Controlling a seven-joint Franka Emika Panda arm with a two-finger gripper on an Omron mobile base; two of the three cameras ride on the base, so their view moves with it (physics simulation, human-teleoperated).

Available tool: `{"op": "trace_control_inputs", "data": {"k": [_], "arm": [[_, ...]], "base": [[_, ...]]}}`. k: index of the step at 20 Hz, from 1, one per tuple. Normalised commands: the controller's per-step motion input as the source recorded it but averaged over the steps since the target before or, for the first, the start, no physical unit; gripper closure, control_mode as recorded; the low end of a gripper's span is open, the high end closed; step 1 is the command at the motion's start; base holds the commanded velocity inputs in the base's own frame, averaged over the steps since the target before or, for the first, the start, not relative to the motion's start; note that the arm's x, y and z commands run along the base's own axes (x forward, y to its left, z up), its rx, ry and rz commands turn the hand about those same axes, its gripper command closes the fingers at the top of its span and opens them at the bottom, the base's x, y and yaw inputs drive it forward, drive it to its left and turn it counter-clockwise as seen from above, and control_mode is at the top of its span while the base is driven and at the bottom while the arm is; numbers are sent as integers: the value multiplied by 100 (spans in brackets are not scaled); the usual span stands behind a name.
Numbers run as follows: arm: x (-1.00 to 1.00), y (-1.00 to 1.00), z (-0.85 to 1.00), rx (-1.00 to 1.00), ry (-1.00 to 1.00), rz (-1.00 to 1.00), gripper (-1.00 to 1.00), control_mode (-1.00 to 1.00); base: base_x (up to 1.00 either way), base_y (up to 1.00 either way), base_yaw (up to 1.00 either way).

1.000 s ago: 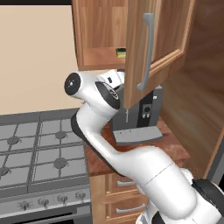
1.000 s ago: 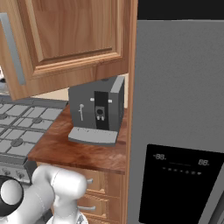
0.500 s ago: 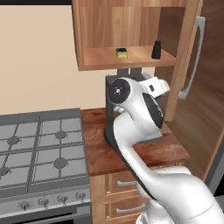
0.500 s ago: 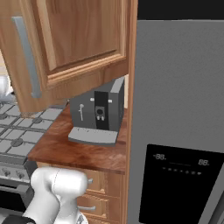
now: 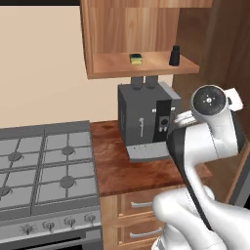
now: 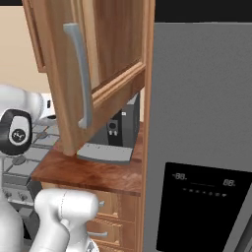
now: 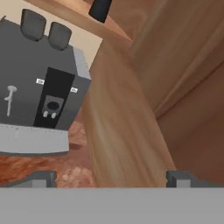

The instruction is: The dining table condiment station is running low on shaker. Refill the condiment station by opening the cabinet and taking the shaker from the cabinet and placing it on the dining table.

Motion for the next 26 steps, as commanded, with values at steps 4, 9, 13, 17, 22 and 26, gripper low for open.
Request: {"op": "trace_control_inputs", "data": {"k": [4,9,13,17,22,26], "arm": [[-17,-100,33,12,0,0,-100,-100],[-19,-83,31,8,-1,0,-100,-100],[-4,1,7,0,-5,0,-100,-100],[27,70,0,0,-2,0,-100,-100],[43,98,0,0,-11,0,-100,-100],[43,100,0,2,-13,0,-100,-100]], "base": [[0,0,0],[0,0,0],[0,0,0],[0,0,0],[0,0,0],[0,0,0]]}}
